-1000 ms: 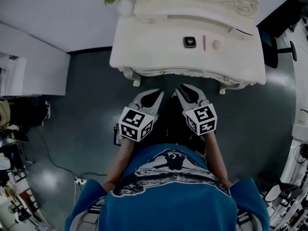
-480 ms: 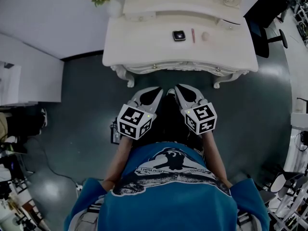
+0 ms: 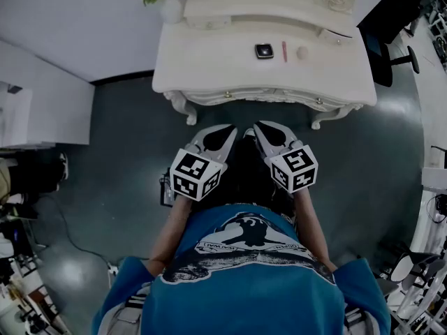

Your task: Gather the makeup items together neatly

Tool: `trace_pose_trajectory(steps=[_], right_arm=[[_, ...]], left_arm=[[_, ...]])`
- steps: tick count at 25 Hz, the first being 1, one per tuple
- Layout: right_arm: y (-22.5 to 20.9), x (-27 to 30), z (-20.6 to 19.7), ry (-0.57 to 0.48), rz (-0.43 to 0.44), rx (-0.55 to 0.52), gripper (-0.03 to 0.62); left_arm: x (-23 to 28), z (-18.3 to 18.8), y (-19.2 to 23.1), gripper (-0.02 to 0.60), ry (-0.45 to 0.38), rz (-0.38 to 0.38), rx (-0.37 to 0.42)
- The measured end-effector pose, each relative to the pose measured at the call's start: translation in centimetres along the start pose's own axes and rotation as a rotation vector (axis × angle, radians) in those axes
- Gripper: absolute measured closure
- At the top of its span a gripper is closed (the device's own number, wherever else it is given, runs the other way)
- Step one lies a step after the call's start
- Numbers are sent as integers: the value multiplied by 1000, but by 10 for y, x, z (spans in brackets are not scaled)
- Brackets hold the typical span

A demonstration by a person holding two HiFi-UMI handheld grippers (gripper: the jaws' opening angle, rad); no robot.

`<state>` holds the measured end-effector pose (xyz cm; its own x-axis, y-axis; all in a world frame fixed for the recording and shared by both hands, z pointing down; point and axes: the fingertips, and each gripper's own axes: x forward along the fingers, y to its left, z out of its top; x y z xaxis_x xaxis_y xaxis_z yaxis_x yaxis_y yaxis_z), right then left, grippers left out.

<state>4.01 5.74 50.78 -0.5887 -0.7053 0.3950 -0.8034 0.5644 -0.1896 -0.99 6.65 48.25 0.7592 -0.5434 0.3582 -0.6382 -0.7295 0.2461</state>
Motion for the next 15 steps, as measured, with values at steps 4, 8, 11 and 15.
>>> trace_pose_trajectory(steps=[4,8,11,15], right_arm=[[2,4,1,2,8,8,595],[5,8,2,14,12,-5,595],[6,8,2,18,13,-11,595],[5,9,2,22,9,-16,595]], left_arm=[[-1,-1,2,571,2,4,3],[-1,-2,2,571,1,4,4],[-2,0,2,571,-5,2,2],[-4,0,4,571,-9,6,3]])
